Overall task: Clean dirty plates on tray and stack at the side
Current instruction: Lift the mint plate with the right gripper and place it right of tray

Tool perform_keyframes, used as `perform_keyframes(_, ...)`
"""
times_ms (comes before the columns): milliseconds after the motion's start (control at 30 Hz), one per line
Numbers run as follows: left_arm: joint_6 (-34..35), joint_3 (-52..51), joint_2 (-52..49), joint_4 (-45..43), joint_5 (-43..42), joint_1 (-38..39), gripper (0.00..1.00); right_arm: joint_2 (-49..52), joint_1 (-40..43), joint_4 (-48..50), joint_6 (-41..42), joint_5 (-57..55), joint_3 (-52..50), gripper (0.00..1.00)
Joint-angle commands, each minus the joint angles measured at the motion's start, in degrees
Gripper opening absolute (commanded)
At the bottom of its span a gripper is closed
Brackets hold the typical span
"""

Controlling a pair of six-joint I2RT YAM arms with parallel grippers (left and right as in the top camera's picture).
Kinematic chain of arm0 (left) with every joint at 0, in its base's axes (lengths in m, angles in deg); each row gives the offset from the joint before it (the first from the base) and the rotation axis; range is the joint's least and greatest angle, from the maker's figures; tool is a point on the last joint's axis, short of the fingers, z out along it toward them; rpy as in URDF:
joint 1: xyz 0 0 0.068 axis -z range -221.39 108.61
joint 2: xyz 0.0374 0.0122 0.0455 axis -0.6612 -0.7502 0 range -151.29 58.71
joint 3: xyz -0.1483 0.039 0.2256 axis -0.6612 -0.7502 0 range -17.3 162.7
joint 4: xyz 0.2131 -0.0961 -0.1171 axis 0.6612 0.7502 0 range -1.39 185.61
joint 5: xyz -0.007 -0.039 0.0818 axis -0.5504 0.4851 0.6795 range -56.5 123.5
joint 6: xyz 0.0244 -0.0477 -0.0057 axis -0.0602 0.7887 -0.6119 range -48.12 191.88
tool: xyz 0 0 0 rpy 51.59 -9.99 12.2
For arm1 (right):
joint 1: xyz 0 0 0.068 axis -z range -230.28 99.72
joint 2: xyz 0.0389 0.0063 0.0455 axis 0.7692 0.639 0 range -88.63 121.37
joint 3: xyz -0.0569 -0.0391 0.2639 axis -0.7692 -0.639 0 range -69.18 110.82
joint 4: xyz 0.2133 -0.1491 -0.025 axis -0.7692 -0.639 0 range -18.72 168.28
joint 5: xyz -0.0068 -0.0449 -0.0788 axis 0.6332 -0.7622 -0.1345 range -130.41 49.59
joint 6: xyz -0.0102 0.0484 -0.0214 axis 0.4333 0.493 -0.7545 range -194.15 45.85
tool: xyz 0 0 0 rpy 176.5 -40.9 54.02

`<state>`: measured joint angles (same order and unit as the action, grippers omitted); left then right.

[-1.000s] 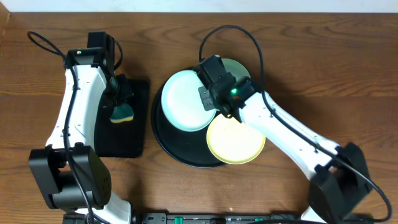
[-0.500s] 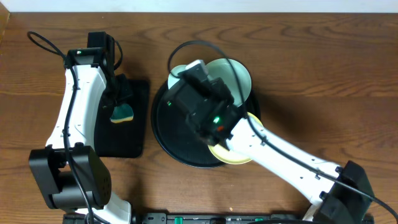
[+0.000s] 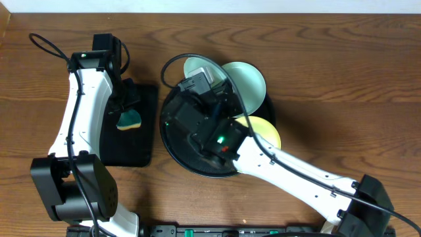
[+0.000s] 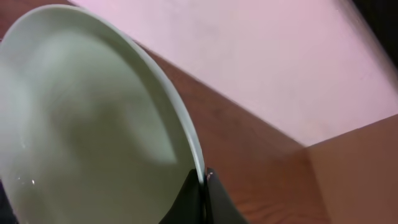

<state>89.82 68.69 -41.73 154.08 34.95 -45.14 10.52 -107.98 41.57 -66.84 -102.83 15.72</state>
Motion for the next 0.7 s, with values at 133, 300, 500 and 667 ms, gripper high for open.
perform_keyframes(133, -0.9, 1.5, 0.9, 0.0, -0.2, -0.2, 0.08, -11.5, 12.5, -3.9, 8.7, 24.7, 0.4, 0.01)
perform_keyframes(300, -0.9, 1.5, 0.9, 0.0, -0.2, -0.2, 0.08, -17.4, 26.0, -7.7, 10.1, 42.8, 0.4, 0.01)
perform_keyframes(500, -0.9, 1.5, 0.9, 0.0, -0.2, -0.2, 0.07, -18.8, 43.5, -13.5, 9.7, 60.3, 0.3, 0.01)
perform_keyframes(667, -0.9, 1.5, 0.9, 0.0, -0.2, -0.2, 0.07, -17.2, 55.2, -17.0, 9.3, 66.1, -1.1, 0.01)
